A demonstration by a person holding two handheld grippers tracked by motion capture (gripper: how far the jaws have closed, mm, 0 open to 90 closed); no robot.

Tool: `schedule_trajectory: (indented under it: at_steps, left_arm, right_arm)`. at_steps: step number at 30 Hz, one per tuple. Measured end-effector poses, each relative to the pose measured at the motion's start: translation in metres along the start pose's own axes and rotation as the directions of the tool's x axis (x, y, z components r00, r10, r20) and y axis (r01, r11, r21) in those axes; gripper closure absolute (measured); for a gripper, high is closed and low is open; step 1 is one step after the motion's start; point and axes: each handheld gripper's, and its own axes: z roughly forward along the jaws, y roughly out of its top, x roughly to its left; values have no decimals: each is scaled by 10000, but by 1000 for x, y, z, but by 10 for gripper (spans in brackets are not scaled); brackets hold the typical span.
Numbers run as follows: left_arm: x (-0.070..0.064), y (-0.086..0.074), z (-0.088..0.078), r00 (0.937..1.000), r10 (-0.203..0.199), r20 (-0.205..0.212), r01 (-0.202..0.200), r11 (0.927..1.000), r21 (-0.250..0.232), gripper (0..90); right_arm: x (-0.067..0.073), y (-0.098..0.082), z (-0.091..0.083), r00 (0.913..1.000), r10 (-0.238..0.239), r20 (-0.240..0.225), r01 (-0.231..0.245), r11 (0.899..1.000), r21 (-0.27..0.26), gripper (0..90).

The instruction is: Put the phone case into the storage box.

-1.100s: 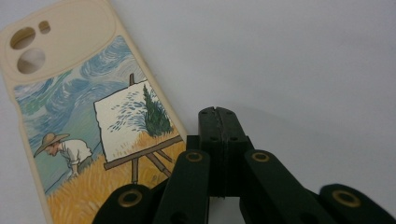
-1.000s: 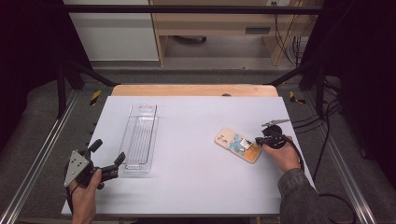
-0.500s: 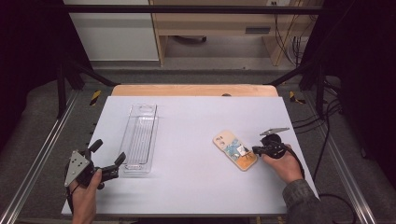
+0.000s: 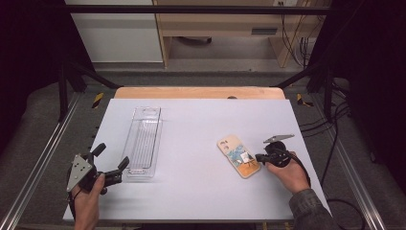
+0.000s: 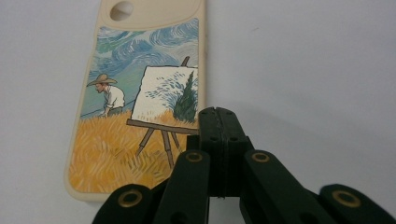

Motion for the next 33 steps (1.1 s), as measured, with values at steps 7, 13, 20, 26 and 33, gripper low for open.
schedule_trajectory:
  at_steps: [7, 13, 20, 26, 33]
  left_arm:
    - [0, 0, 0, 10000, -14, -9, 14, 10000, -10, 9]
    - [0, 0, 0, 10000, -27, 12, 27, 10000, -11, 10]
    - [0, 0, -1, 10000, -45, 4, 45, 10000, -17, 10]
    - [0, 0, -1, 10000, -47, -5, 47, 10000, -21, 10]
    - [1, 0, -1, 10000, -54, -11, 54, 10000, -37, 10]
  right_arm:
    - [3, 0, -1, 10000, 35, -62, -34, 10000, 90, 900]
    - [7, -2, -2, 9998, -9, -188, 11, 9999, 115, 900]
    - [8, -2, -2, 9997, 24, -249, -21, 9999, 123, 900]
    - [12, -3, -2, 9995, -20, -304, 26, 9998, 193, 900]
    - [13, -3, -2, 9996, 24, -298, -17, 9997, 242, 900]
